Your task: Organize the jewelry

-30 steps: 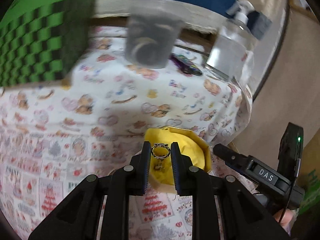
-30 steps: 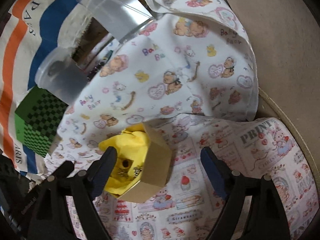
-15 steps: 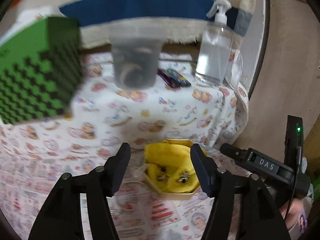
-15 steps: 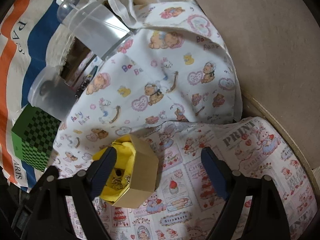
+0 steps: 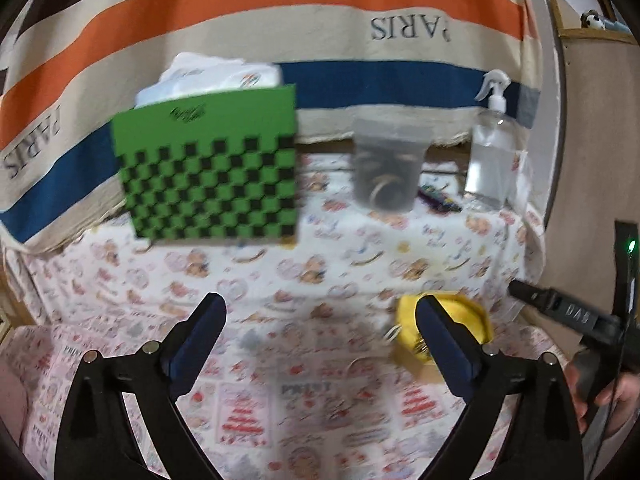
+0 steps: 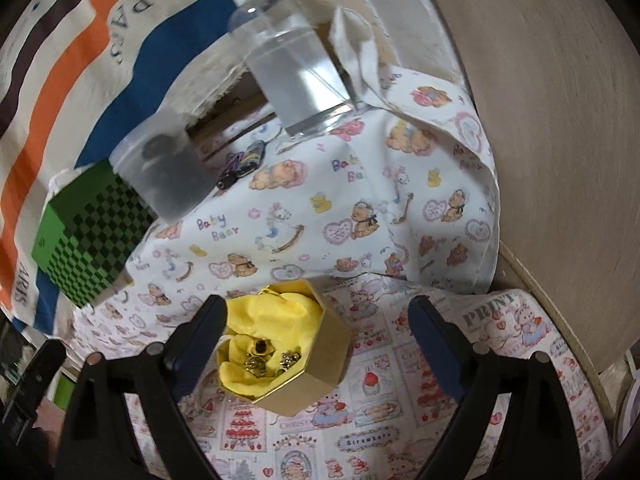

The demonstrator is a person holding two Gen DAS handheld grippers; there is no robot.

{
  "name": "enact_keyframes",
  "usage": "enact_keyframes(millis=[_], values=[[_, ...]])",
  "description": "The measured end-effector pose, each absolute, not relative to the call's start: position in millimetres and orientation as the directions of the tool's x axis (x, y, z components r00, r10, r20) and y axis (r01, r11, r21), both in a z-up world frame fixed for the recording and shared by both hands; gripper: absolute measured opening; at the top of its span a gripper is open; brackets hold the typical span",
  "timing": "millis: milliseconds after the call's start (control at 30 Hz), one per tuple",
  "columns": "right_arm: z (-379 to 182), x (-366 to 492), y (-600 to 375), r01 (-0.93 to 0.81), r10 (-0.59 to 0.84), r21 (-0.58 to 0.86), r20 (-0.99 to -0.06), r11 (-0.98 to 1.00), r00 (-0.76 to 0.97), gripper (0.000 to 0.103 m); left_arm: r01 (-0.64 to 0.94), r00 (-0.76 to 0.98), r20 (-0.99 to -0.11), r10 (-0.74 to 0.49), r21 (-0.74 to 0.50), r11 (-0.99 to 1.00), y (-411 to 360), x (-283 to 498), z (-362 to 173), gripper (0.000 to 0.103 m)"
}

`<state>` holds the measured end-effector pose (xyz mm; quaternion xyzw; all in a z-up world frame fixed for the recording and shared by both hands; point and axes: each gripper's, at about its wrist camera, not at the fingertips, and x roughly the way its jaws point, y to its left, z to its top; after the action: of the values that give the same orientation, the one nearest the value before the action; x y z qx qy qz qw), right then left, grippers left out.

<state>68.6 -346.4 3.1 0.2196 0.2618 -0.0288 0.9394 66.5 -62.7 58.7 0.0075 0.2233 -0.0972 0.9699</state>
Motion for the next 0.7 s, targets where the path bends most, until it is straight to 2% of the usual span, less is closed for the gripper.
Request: enact_keyframes(millis=[233, 600, 667, 700], values=[[-2, 72, -338, 0.152, 0.071, 0.373, -0.520, 0.915, 0.851, 0.094, 0.132, 0.837, -0.523, -0.159, -0.088, 0.987, -42, 81, 20, 0.095], [1, 70, -317, 0.127, 0.026, 0.264, -0.510, 0.956, 0.860, 0.099, 0.122, 0.796, -0.592, -0.129, -0.052, 0.991, -43, 86, -3, 0.095], [2, 68, -316, 0.126, 0.021, 0.258, -0.500, 0.958, 0.866, 0.100, 0.128, 0.789, -0.601, -0.129, -0.044, 0.991, -47, 86, -7, 0.093], [3, 68, -315, 0.123, 0.025, 0.261, -0.500, 0.958, 0.866, 0.100, 0.129, 0.782, -0.609, -0.131, -0.047, 0.991, -49, 87, -10, 0.088]])
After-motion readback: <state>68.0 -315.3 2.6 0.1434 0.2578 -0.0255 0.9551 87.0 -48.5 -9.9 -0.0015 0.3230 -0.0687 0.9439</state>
